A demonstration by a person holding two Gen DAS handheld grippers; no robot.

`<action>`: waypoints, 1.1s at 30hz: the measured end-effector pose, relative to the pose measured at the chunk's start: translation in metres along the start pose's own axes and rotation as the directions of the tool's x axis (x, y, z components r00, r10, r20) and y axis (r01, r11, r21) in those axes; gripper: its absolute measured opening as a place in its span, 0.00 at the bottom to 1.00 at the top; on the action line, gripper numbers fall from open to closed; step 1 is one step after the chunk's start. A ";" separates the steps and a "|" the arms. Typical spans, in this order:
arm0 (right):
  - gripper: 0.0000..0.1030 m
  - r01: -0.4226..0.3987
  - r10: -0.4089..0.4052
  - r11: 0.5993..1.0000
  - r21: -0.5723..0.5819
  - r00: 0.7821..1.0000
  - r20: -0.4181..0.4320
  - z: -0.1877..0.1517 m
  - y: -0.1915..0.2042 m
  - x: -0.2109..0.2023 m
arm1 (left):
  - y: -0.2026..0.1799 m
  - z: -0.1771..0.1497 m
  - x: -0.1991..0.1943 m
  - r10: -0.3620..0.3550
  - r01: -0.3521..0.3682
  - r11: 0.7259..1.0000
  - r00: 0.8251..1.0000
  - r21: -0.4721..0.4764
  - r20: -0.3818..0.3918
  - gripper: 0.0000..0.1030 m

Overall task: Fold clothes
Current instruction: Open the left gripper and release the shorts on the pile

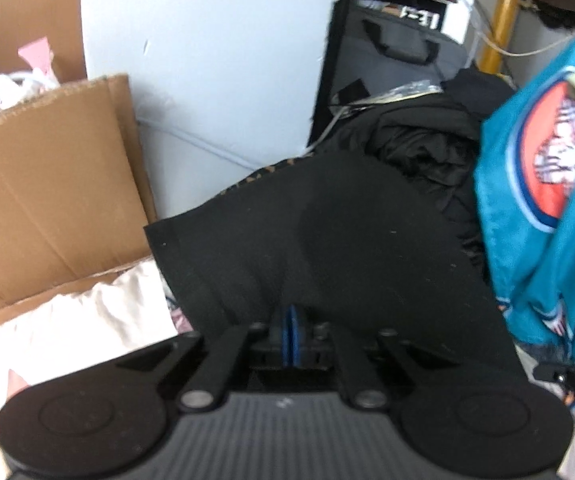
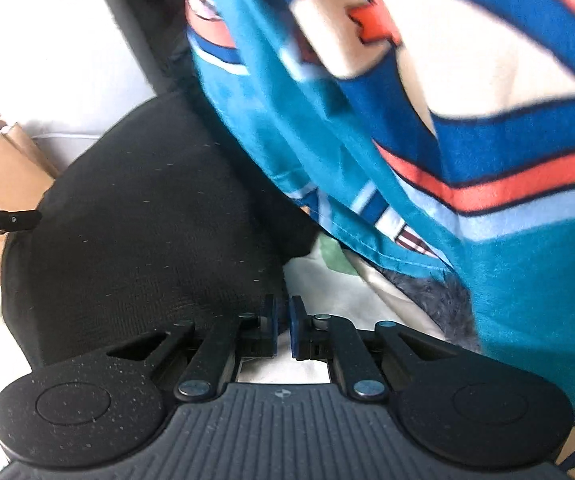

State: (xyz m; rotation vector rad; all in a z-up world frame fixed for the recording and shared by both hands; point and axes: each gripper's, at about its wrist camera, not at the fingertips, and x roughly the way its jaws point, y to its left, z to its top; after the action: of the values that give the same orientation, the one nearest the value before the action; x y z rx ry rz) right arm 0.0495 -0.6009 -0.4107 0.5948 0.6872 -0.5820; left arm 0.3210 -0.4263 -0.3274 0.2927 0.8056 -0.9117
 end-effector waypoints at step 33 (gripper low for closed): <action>0.63 -0.099 0.089 0.993 -0.069 0.986 -0.139 0.027 0.089 -0.036 | 0.028 -0.054 -0.125 0.045 -0.061 0.994 0.986 -0.092 -0.162 0.62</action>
State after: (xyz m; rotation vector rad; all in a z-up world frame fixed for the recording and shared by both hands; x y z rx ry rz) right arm 0.0967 -0.5477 -0.3409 0.5965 0.8011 -0.4282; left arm 0.2728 -0.3069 -0.2755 0.3035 0.9829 -0.8034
